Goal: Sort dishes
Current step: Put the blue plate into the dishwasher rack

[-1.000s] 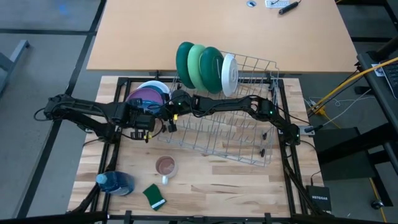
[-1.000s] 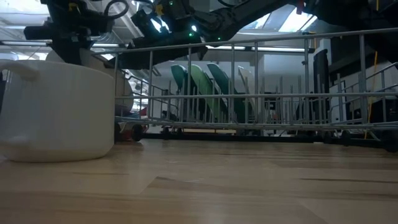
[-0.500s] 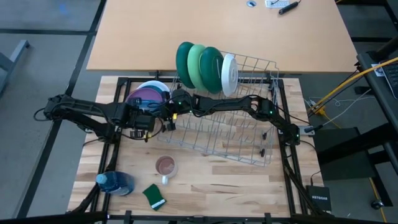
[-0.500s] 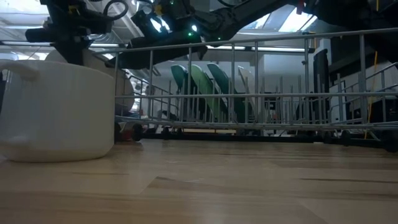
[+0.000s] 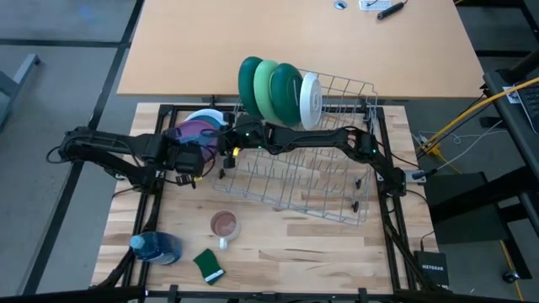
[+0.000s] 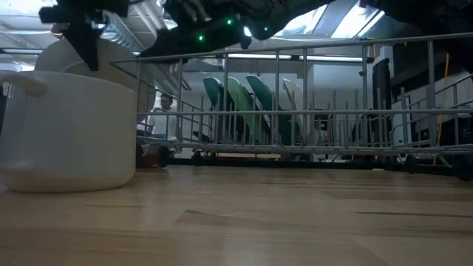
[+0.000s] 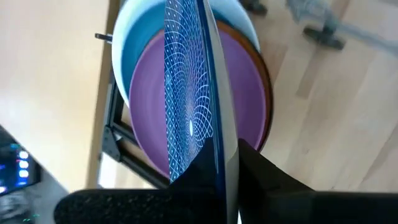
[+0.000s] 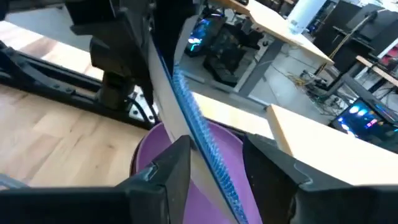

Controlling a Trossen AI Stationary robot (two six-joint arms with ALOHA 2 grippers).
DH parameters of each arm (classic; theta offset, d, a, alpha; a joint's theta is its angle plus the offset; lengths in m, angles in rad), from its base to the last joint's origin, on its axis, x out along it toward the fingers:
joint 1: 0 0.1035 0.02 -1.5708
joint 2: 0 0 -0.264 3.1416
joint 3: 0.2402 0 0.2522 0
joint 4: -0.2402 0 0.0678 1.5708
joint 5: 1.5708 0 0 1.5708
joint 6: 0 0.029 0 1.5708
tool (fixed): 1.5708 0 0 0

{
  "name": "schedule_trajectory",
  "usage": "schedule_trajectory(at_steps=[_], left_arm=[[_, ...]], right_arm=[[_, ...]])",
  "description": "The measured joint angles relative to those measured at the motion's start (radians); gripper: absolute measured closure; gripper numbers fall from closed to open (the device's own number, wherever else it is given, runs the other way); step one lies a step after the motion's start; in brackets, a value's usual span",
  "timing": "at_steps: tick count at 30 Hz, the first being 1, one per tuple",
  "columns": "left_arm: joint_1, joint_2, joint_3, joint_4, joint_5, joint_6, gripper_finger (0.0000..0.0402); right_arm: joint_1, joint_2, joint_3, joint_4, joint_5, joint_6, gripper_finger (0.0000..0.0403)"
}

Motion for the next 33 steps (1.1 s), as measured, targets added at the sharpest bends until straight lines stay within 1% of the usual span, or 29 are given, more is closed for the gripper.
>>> schedule_trajectory(at_steps=[5,8,13,18,21,24,28,30,33], left_arm=[[-0.014,-0.045,0.047,-0.006,-0.005,-0.086,0.0391],[-0.022,-0.083,0.072,-0.002,-0.007,-0.167,0.0391],[-0.023,-0.163,0.111,-0.002,-0.011,-0.295,0.0391],[-0.023,-0.253,0.144,0.037,-0.012,-0.367,0.0392],[-0.022,-0.307,0.16,0.116,-0.013,-0.377,0.0392],[-0.023,-0.358,0.161,0.239,-0.013,-0.374,0.0392],[-0.022,-0.396,0.157,0.358,0.004,-0.373,0.0392],[-0.022,-0.404,0.14,0.423,0.028,-0.374,0.0392],[-0.023,-0.409,0.1,0.573,0.067,-0.368,0.0392]], right_arm=[[0.001,-0.031,0.0,-0.009,0.055,0.003,0.0251],[0.001,-0.067,0.0,-0.057,0.103,0.003,0.0251],[0.001,-0.162,0.0,-0.273,0.217,0.004,0.0251],[0.001,-0.271,0.0,-0.519,0.232,0.049,0.0251],[0.001,-0.334,0.0,-0.644,0.232,0.081,0.0251],[0.001,-0.395,0.0,-0.768,0.232,0.13,0.0251],[0.001,-0.469,0.0,-0.926,0.237,0.186,0.0251],[0.001,-0.501,0.0,-0.994,0.258,0.209,0.0251],[0.001,-0.537,0.0,-1.086,0.314,0.238,0.0251]])
